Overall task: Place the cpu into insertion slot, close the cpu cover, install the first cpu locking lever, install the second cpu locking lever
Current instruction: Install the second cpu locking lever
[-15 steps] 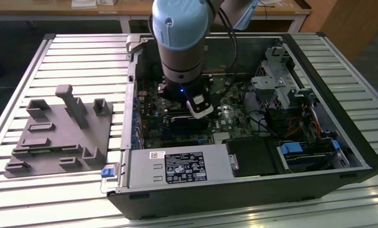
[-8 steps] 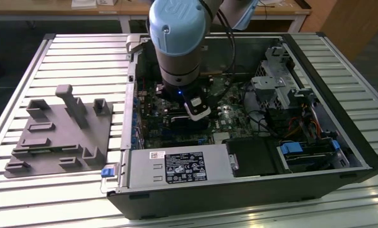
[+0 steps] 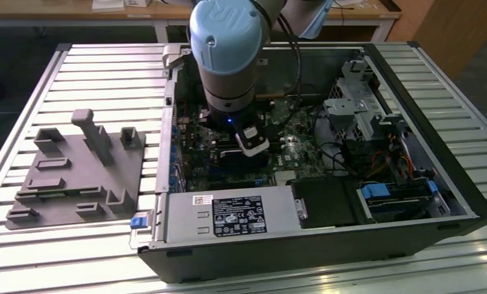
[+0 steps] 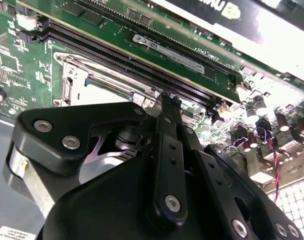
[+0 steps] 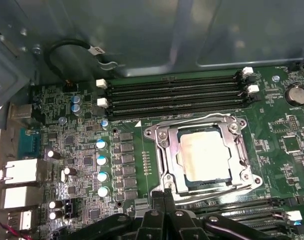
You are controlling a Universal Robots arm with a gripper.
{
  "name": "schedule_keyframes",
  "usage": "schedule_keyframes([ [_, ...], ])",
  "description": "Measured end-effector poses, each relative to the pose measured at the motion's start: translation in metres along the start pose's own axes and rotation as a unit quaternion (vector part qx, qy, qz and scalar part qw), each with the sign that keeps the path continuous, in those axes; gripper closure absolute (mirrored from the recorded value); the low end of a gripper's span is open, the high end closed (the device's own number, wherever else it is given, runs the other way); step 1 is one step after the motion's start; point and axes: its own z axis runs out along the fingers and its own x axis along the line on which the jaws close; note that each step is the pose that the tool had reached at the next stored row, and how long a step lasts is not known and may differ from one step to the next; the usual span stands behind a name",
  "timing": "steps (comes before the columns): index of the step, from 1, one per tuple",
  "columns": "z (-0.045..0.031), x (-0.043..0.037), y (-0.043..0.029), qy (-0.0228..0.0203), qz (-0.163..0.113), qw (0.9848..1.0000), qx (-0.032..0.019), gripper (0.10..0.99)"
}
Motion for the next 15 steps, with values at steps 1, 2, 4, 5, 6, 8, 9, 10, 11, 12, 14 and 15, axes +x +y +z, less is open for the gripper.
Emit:
schedule_keyframes([
  [1,0.0005,0.0001,0.0003,0.0000,0.000,1.0000,-0.0001,0.980],
  [2,0.0009,0.0001,0.0005,0.0000,0.000,1.0000,-0.0001,0.980],
  [4,0.0018,0.0003,0.0009,0.0000,0.000,1.0000,-0.0002,0.980],
  [5,0.0023,0.0003,0.0010,0.0000,0.000,1.0000,-0.0001,0.980],
  [6,0.0028,0.0003,0.0011,0.0000,0.000,1.0000,-0.0002,0.980],
  [8,0.0039,0.0005,0.0011,0.0000,0.000,1.0000,-0.0003,0.980],
  [9,0.0043,0.0005,0.0011,0.0000,0.000,1.0000,-0.0003,0.980],
  [10,0.0047,0.0005,0.0012,0.0001,0.000,1.0000,-0.0003,0.980],
  [11,0.0051,0.0006,0.0013,0.0001,0.000,1.0000,-0.0005,0.980],
  [12,0.0055,0.0007,0.0015,0.0001,0.000,1.0000,-0.0007,0.980],
  [14,0.0065,0.0008,0.0019,0.0001,0.000,1.0000,-0.0012,0.980],
  [15,0.0068,0.0008,0.0021,0.0001,0.000,1.0000,-0.0014,0.980],
])
